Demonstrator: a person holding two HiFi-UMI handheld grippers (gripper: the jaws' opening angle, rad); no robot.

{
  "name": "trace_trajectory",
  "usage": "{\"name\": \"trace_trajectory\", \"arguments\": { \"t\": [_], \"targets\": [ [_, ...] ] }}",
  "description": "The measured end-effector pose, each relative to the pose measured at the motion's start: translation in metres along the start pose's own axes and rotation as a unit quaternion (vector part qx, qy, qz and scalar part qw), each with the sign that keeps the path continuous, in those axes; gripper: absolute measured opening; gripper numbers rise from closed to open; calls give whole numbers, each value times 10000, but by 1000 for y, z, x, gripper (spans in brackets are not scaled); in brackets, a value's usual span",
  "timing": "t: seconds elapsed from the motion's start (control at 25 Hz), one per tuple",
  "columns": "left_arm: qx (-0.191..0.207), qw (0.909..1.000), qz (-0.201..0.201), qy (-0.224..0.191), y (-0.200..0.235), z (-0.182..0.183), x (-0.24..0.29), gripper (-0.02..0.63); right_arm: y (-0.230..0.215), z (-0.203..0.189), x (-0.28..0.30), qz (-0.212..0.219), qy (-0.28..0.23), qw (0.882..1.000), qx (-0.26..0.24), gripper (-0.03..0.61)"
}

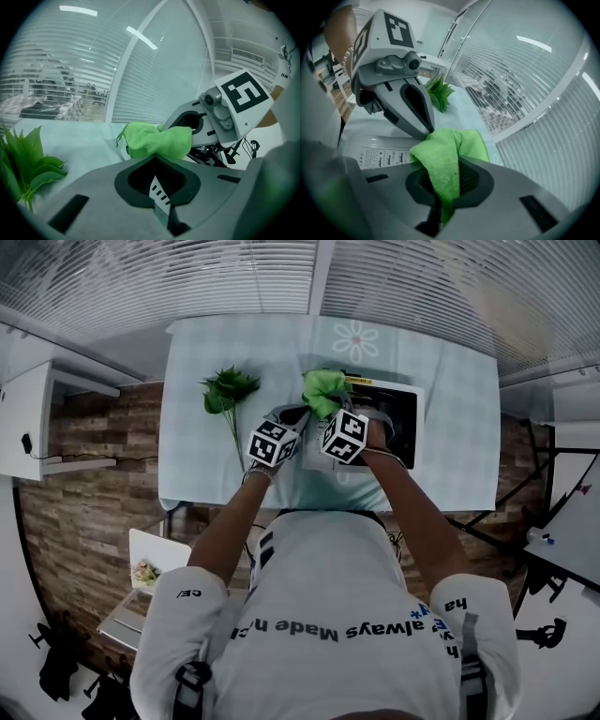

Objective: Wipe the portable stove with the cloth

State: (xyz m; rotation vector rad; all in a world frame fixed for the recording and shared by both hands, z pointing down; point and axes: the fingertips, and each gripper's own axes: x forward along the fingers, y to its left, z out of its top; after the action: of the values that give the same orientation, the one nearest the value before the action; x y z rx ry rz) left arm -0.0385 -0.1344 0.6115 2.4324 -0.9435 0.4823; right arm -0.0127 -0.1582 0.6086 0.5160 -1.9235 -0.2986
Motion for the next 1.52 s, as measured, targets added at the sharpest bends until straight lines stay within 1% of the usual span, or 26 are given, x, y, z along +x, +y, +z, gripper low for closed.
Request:
{"name": "trace_trajectory", "arguments": {
  "t": [0.16,0.28,0.4,0.68,0.88,0.96,1.04,1.28,1.52],
  "targets": [
    [25,10000,-15,15,0,0,-2,12,25,-1,-14,311,3,9994,121,23],
    [50,10000,34,43,1,0,-2,12,42,-1,-22,525,89,9985,89,23],
    [27,9999,82,52,1,0,-2,12,59,0,-30,724,158,9972,-48,23],
    [105,9997,156,127,0,1,-1,12,100,7,-49,986,177,9939,-463,23],
    [129,9996,192,160,1,0,-1,12,128,15,-60,1010,105,9928,-630,23],
    [74,9996,198,169,1,0,-1,12,138,15,-64,1051,70,9927,-582,23],
    [103,9995,215,212,1,1,-1,12,146,16,-69,1102,14,9929,-439,23],
    [425,9987,20,290,-18,3,1,12,155,13,-81,1104,-162,9938,-8,23],
    [505,9981,42,351,-21,0,1,12,155,-17,-98,1069,-118,9936,355,23]
  ]
}}
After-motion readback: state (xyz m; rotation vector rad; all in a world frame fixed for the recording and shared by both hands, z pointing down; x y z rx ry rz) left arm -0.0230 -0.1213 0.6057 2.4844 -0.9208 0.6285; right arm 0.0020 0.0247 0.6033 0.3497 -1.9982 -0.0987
